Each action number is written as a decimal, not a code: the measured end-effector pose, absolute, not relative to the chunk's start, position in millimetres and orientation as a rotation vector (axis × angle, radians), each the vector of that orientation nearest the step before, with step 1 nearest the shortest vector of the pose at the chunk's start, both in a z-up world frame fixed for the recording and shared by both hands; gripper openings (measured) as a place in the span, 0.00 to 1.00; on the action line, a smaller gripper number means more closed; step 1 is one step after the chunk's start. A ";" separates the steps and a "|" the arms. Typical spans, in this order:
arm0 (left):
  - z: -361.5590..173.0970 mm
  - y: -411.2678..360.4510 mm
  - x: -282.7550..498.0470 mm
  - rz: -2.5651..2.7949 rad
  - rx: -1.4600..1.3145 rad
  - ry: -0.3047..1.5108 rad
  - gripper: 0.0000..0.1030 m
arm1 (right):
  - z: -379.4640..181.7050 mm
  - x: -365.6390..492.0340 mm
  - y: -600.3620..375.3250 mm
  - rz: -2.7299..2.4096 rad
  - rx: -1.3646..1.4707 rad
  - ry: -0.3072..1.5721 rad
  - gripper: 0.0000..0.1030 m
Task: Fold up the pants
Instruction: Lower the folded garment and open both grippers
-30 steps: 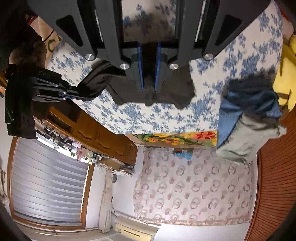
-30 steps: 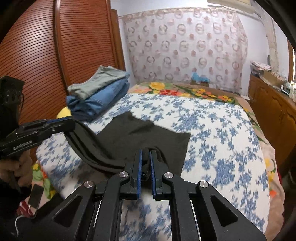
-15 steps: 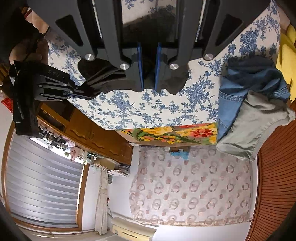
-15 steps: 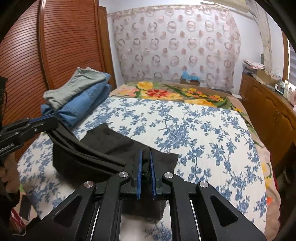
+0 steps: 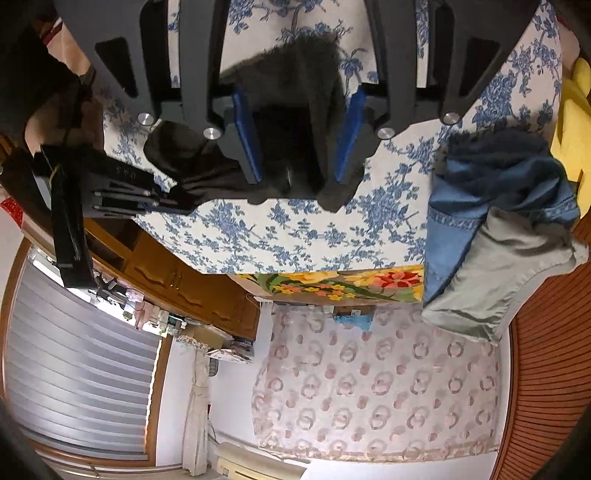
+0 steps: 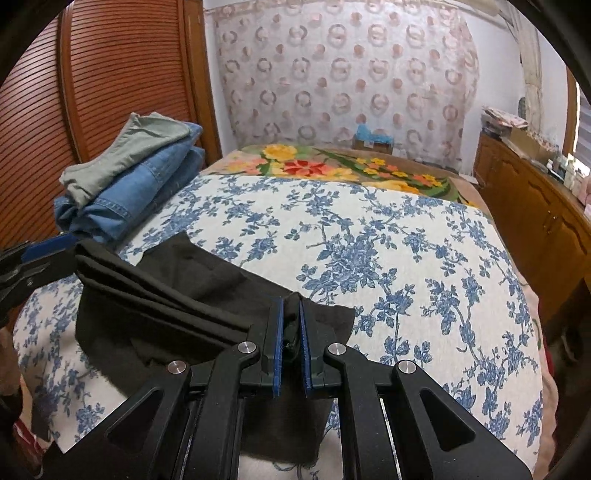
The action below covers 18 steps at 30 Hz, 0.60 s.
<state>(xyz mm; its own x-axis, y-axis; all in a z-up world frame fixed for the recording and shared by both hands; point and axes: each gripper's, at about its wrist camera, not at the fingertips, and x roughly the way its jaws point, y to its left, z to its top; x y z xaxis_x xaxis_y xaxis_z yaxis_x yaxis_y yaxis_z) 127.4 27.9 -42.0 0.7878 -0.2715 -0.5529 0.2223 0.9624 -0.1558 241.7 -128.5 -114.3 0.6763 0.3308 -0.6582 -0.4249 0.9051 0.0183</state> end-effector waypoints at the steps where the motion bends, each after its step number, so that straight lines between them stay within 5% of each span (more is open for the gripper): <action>1: -44.1 28.4 126.4 -0.264 -0.081 0.613 0.39 | -114.9 242.8 -128.4 0.424 -0.140 0.711 0.05; 7: -63.4 31.3 126.1 -0.252 -0.081 0.666 0.39 | -108.0 246.1 -135.5 0.425 -0.098 0.683 0.06; 18: -89.7 33.7 135.0 -0.224 -0.072 0.766 0.39 | -98.9 231.1 -148.4 0.461 -0.158 0.665 0.33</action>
